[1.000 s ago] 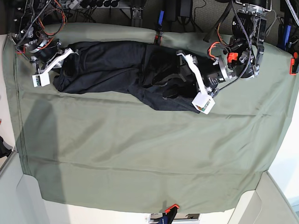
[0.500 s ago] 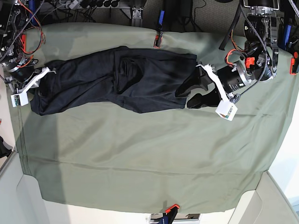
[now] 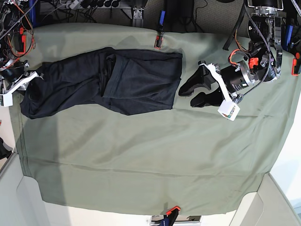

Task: Fold the T-shirt properly
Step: 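Release the fold and move the right gripper to the strip's other end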

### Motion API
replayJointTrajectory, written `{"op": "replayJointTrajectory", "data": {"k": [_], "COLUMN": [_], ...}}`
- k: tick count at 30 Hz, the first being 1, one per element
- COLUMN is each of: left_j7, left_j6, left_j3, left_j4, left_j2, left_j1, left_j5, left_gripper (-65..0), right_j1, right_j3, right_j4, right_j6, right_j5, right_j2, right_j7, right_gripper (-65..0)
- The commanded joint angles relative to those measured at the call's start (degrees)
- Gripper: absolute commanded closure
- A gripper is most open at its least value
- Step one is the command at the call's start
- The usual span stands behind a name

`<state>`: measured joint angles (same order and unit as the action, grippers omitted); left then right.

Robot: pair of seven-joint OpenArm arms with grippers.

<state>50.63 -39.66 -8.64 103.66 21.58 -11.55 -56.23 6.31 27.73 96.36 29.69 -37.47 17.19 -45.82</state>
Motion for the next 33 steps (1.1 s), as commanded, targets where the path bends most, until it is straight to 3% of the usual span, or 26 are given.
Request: {"op": "replayJointTrajectory", "data": {"k": [1, 6, 14, 19, 26, 32, 33], "left_j7": [-1.03, -1.07, -1.49, -1.49, -1.55, -1.46, -1.49], "left_j6": [-0.34, -0.34, -0.34, -0.34, -0.34, -0.34, -0.34], "left_j3": [-0.33, -0.33, -0.33, -0.33, -0.33, -0.33, -0.33], "left_j4": [1.01, 0.96, 0.94, 0.94, 0.94, 0.94, 0.94], "left_j2": [0.5, 0.68, 2.58, 2.58, 2.56, 2.58, 2.58], "left_j1": [0.72, 0.57, 0.57, 0.57, 0.59, 0.55, 0.57], "left_j5": [-1.2, 1.36, 1.18, 1.22, 1.16, 1.18, 1.18], "left_gripper": [-39.1, -39.1, -39.1, -39.1, -39.1, -39.1, -39.1], "right_j1": [-0.72, 0.15, 5.03, 4.83, 4.81, 4.63, 4.63], "right_j3": [0.37, -0.22, -8.68, -16.7, -29.53, -36.74, -37.33], "right_j4": [1.05, 4.57, 14.16, 14.47, 13.51, 11.02, 10.16], "right_j6": [1.36, 2.34, 2.75, 2.71, 2.69, 1.97, 1.97], "right_j5": [-2.67, -7.87, -7.26, -2.34, 7.52, 16.87, 17.73], "right_j2": [0.52, -3.78, -15.02, -20.2, -24.96, -25.83, -25.81], "right_j7": [0.72, -1.62, -1.27, 0.9, 5.14, 6.91, 7.45], "right_gripper": [0.0, 0.0, 0.0, 0.0, 0.0, 0.0, -2.9]}}
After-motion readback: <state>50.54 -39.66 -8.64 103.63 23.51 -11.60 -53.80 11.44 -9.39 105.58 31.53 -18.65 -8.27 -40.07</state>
